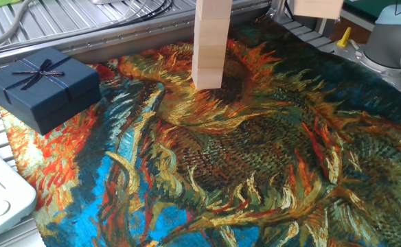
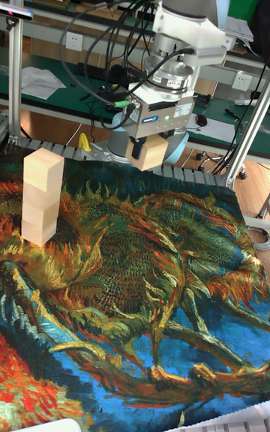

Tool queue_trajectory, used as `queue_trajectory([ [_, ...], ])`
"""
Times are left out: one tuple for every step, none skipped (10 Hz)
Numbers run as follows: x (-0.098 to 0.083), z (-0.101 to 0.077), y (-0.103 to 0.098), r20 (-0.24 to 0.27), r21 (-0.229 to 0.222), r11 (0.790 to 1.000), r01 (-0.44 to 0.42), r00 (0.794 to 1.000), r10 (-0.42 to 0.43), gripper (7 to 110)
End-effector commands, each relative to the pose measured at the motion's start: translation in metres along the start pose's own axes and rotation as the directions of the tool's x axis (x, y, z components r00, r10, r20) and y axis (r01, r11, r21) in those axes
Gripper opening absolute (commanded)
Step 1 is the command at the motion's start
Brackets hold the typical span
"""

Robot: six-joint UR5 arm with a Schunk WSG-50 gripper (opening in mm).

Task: Stack the blocks in a vertical line of five

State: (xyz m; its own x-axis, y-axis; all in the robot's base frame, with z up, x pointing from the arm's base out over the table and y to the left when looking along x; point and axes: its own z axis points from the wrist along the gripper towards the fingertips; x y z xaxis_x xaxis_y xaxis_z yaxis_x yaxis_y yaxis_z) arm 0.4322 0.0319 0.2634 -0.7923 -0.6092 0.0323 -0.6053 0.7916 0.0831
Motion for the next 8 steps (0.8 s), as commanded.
queue_trajectory([
  [-0.014,-0.002,0.014,0.055,-0.074,0.986,-0.152,0.986,0.156,7],
  [-0.017,-0.003,0.022,0.064,-0.103,0.987,-0.126,0.989,0.133,7],
  [-0.012,-0.003,0.025,0.051,-0.111,0.991,-0.069,0.996,0.075,7],
  [-0.006,-0.003,0.028,0.028,-0.12,0.991,-0.055,0.998,0.058,7],
  [-0.001,-0.003,0.028,0.006,-0.12,0.991,-0.053,0.999,0.054,7],
  [0.001,-0.003,0.028,0.0,-0.118,0.992,-0.051,0.999,0.051,7],
  [0.006,-0.003,0.029,-0.018,-0.122,0.992,-0.028,1.0,0.026,7],
  [0.008,-0.003,0.004,-0.02,-0.11,0.99,0.087,0.996,-0.09,7],
])
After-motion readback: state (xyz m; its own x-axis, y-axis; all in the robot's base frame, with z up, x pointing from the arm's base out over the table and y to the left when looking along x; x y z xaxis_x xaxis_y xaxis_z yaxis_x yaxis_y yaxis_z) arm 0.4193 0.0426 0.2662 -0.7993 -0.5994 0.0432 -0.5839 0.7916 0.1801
